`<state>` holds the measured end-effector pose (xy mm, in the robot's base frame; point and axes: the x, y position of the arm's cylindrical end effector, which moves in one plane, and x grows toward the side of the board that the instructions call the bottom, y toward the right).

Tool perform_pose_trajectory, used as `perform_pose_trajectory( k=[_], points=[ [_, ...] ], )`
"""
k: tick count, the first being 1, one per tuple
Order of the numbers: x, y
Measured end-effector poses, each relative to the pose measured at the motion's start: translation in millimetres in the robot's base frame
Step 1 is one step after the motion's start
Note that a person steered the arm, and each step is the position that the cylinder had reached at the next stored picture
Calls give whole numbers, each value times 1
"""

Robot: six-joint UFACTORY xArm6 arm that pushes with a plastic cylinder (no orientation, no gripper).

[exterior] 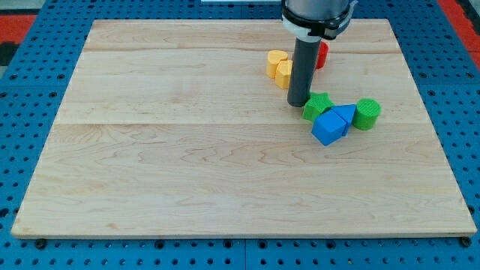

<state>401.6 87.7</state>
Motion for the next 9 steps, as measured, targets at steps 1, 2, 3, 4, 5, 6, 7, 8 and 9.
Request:
perform_pose_trajectory(
  k=[1,2,3,4,5,6,7,8,9],
  points=[
    [-25,29],
    [-47,70],
    [-30,133],
    [18,156],
    [49,119],
    [72,46],
    [80,-25],
    [66,-27],
    [46,-23]
  ],
)
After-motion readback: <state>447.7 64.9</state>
